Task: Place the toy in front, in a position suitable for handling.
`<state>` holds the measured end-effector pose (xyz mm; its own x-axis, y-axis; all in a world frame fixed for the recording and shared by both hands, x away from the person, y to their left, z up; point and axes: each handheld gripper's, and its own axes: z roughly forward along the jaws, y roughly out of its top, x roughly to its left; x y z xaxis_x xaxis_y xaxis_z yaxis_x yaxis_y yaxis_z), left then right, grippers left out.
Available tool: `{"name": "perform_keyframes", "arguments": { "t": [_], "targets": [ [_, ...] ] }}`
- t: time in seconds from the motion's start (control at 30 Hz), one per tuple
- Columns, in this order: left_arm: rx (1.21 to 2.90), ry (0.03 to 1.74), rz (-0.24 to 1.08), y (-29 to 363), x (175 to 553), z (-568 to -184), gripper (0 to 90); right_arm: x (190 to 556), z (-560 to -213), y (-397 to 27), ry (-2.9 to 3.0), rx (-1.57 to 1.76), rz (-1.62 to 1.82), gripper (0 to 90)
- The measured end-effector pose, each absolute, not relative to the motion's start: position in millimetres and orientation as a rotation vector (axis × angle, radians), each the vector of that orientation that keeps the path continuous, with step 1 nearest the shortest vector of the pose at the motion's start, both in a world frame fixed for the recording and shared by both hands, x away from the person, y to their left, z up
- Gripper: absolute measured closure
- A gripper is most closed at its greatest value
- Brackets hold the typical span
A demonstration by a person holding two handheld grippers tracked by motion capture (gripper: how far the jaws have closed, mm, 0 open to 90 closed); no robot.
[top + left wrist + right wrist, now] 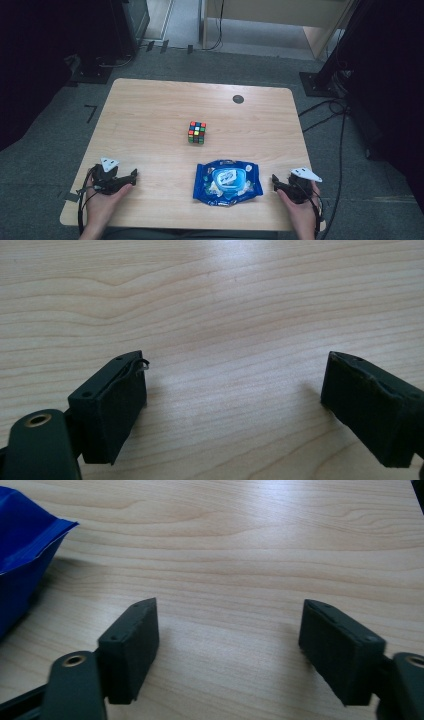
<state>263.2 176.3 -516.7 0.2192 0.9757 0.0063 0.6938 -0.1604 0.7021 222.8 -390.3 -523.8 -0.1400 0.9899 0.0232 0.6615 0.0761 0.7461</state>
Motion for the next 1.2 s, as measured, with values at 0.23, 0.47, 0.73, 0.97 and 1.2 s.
{"name": "perform_keyframes", "arguments": {
  "t": [0.23, 0.47, 0.73, 0.97, 1.2],
  "targets": [
    [1.928, 1.420, 0.515, 154, 250, -512, 15.6, 213, -508, -371, 1.946, 1.562, 1.043, 55.8],
    [1.987, 1.239, 0.446, 116, 237, -508, 16.4, 209, -504, -345, 2.033, 1.515, 1.135, 63.2],
    [2.050, 1.074, 0.353, 99, 224, -510, 21.9, 200, -507, -324, 1.969, 1.613, 1.139, 64.2],
    [2.097, 0.963, 0.297, 84, 219, -512, 20.4, 196, -508, -293, 1.948, 1.608, 1.118, 59.1],
    [2.101, 0.976, 0.363, 92, 219, -510, 20.9, 198, -508, -267, 1.884, 1.627, 1.069, 58.2]
  ]
}}
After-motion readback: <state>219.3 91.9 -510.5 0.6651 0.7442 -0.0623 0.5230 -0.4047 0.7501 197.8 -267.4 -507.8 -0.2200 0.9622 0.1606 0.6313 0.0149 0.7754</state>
